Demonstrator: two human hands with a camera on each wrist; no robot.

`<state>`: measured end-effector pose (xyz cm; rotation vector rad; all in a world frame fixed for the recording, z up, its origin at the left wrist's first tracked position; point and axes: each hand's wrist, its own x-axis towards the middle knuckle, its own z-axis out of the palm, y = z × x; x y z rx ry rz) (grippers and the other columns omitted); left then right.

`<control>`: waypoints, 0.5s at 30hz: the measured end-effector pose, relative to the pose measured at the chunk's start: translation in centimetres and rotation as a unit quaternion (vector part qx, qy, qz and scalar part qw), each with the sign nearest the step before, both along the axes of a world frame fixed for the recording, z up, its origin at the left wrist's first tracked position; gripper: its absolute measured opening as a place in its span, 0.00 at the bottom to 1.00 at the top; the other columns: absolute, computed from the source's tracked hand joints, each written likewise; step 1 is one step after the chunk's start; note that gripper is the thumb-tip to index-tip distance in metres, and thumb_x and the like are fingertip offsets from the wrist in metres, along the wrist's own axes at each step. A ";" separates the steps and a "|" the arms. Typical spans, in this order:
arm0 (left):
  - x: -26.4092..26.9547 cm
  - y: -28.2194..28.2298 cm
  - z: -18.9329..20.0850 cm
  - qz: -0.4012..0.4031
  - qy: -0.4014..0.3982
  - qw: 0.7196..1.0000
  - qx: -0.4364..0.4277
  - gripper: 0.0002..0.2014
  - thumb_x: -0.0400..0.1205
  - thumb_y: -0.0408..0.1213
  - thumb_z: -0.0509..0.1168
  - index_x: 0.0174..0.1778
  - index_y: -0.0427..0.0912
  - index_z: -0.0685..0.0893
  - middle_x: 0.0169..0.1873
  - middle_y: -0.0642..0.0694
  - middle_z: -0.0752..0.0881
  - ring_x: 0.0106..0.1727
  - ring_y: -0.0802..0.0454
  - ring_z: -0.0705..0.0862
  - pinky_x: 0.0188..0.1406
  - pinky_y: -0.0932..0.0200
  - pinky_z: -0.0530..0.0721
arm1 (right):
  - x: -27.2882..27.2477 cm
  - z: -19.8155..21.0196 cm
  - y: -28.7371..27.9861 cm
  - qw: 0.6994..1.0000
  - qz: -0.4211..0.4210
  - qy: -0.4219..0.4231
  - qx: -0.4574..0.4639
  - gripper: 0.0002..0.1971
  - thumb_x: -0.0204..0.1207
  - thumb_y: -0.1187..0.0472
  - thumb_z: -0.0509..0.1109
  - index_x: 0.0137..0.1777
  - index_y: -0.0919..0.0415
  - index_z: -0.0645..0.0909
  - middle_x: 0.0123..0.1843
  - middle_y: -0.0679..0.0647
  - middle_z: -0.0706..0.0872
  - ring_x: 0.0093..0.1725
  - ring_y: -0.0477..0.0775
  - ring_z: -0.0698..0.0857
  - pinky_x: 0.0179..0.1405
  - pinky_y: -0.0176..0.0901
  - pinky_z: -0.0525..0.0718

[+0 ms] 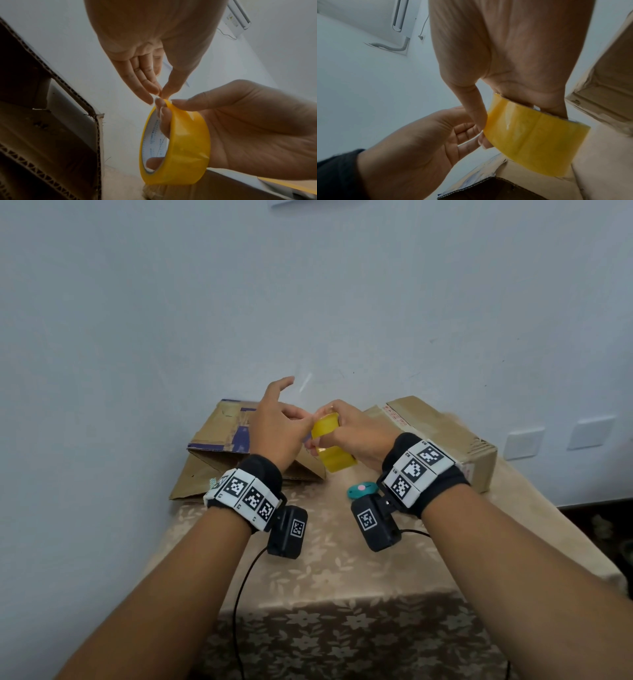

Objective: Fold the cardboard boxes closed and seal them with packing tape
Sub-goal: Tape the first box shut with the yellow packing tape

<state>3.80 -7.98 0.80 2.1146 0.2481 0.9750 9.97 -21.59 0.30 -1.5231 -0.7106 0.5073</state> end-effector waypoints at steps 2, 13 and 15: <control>-0.1 0.0 -0.1 -0.028 0.008 1.000 -0.002 0.33 0.78 0.33 0.75 0.79 0.51 0.72 0.42 0.47 0.90 0.44 0.59 0.88 0.41 0.69 0.86 | 0.2 -0.1 0.3 1.000 -0.006 0.007 0.000 0.22 0.77 0.79 0.74 0.65 0.62 0.72 0.46 0.64 0.90 0.40 0.56 0.91 0.37 0.44 0.89; -0.3 -0.7 -0.3 -0.077 -0.011 0.997 -0.026 0.34 0.72 0.24 0.71 0.71 0.51 0.70 0.42 0.46 0.86 0.41 0.49 0.89 0.38 0.43 0.92 | 0.4 -0.5 0.4 1.000 -0.022 0.012 -0.016 0.39 0.78 0.76 0.74 0.85 0.57 0.61 0.54 0.66 0.92 0.59 0.66 0.91 0.74 0.64 0.81; -0.4 -0.7 -0.1 -0.069 -0.024 0.997 -0.031 0.34 0.72 0.23 0.75 0.70 0.49 0.70 0.46 0.47 0.84 0.38 0.53 0.90 0.32 0.55 0.91 | 0.3 -0.5 0.3 1.000 -0.014 0.016 -0.012 0.40 0.77 0.79 0.72 0.85 0.57 0.61 0.51 0.62 0.91 0.50 0.57 0.93 0.66 0.54 0.86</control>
